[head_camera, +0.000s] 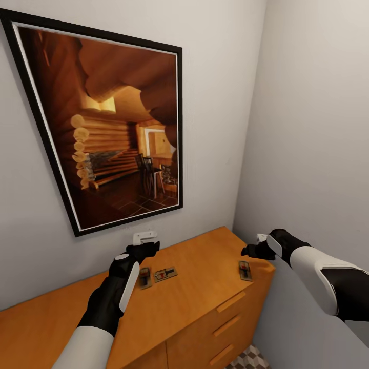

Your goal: Take the four mousetraps from the cabinet in the bathroom and place them on the bathroom floor. Make sure all four end up on the same floor surface, and ensure that at least two of them are either under or directly next to the same bathroom sink.

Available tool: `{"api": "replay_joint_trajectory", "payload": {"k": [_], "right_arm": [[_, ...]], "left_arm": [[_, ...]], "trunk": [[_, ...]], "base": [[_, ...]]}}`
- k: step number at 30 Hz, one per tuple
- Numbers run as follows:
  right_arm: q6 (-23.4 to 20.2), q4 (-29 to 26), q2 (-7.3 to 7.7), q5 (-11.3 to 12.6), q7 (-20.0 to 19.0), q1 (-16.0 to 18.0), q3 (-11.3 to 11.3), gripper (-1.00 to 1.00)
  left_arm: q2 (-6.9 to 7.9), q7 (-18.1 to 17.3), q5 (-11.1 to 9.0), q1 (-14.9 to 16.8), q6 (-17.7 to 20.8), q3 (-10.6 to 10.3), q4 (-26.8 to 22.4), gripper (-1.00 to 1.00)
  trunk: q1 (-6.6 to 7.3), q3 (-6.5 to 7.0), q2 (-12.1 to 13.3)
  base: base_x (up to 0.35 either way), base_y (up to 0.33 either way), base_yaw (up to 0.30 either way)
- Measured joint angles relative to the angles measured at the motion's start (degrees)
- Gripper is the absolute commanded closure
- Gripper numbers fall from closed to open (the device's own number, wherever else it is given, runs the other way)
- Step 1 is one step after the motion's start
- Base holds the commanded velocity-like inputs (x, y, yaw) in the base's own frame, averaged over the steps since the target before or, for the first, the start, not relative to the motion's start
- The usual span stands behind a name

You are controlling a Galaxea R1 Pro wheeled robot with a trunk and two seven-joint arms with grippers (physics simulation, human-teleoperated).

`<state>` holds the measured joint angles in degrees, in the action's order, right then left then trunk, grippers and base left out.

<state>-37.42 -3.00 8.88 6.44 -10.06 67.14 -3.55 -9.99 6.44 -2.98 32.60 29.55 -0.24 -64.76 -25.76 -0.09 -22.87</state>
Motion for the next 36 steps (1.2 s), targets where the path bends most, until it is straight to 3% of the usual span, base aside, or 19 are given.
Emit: {"api": "replay_joint_trajectory", "payload": {"k": [11,36], "right_arm": [[0.00,0.00,-0.02,-0.06,0.19,-0.01,0.00,-1.00],[0.00,0.23,0.48,-0.16,1.14,-0.07,0.02,-1.00]], "left_arm": [[0.00,0.01,0.03,0.00,0.04,-0.05,0.04,-1.00],[0.00,0.08,0.05,0.00,0.07,-0.08,0.12,-1.00]], "trunk": [[0.00,0.00,0.00],[0.00,0.00,0.00]], "base": [[0.049,0.147,0.000],[0.003,0.008,0.000]]}}
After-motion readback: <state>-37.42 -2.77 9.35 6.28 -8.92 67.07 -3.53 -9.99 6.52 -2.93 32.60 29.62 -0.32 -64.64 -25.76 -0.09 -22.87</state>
